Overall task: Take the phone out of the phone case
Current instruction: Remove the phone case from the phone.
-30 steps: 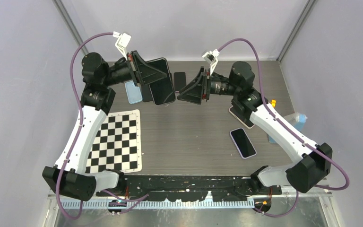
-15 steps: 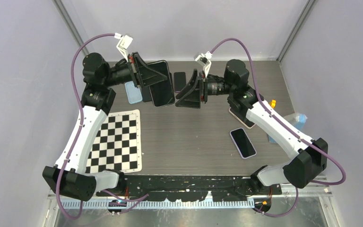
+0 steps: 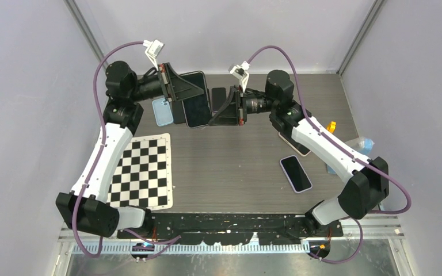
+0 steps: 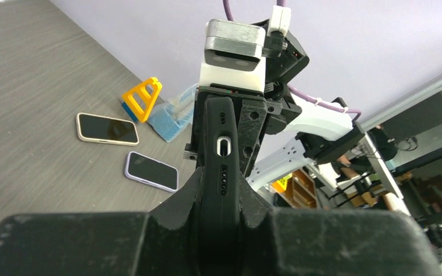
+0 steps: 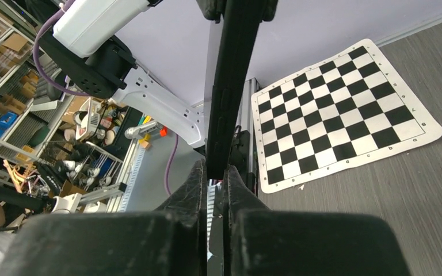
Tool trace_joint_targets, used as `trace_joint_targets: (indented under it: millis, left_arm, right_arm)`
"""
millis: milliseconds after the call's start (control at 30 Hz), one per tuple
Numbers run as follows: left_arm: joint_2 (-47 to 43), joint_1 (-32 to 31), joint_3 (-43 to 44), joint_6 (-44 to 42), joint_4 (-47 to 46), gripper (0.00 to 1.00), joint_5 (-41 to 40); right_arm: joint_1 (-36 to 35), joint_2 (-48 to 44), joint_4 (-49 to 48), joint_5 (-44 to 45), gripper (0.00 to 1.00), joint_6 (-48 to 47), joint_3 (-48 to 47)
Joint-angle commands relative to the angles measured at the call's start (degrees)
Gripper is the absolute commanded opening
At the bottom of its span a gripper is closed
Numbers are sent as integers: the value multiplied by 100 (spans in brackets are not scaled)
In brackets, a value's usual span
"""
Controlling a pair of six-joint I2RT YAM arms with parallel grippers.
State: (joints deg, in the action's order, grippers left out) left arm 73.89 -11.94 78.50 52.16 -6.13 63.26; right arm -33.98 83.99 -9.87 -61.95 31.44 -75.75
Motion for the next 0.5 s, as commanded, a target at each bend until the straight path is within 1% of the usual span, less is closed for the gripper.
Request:
trace_joint_targets:
  millis: [0,67,167,200,233,267,400,467]
  left_arm:
    - [63,-30,246,981,-313,0,195]
    - [227,-39,249,1493,-248,0,266]
    - [263,-82,-86,2465,-969,0,337]
    - [256,-111,-172,2689,-1166,0,351]
    - [258,-141,-207,2819,-1223,0,383]
    - [250,-205,-205,2892,-1231,0,406]
    - [174,-534,-328,2879,-1228,0,473]
    - [149,-597,-424,2893,-1124,0,513]
  right_arm:
    - [-30,30,-384,79,1,-214,-130]
    - [-29,18,-148,123,1,-601,-91]
    - [-34,-1,650,341,1,-1569,-78]
    - [-38,10,797,425,1,-1732,-97]
    - [-47,34,1133,445,1,-2027,-142]
    - [-69,55,1257,499,1,-2287,-160]
    - [-185,102,2013,655,1,-3029,-309]
    - [-248,151,2281,752,1,-3365,-435]
